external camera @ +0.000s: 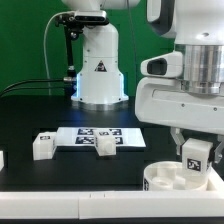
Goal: Assemble stool
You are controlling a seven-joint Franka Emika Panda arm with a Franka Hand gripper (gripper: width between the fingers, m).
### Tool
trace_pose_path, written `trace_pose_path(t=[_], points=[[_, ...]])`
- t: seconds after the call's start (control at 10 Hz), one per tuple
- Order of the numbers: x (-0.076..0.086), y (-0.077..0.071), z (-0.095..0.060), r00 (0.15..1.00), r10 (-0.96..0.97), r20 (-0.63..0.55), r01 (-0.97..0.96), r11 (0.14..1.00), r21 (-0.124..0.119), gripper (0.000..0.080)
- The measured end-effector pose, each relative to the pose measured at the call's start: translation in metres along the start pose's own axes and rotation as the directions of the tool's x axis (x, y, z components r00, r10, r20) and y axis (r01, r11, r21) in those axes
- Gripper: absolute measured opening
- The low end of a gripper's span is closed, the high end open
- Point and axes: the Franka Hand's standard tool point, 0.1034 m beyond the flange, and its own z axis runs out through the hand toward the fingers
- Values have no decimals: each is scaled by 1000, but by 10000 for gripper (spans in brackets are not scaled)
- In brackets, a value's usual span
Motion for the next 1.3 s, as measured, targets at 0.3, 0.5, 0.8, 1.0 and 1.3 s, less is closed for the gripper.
trace_pose_path(t=[0.3,0.5,0.8,1.0,1.3], points=[[-3,2,1,901,434,15,-434,901,14,335],[-5,5,1,747,662,50,-664,746,51,335],[-7,4,1,715,696,66,-699,713,50,405],[-13,4,-2,810,581,79,-583,812,9,632],[-17,3,-24,983,159,95,-162,986,31,644]])
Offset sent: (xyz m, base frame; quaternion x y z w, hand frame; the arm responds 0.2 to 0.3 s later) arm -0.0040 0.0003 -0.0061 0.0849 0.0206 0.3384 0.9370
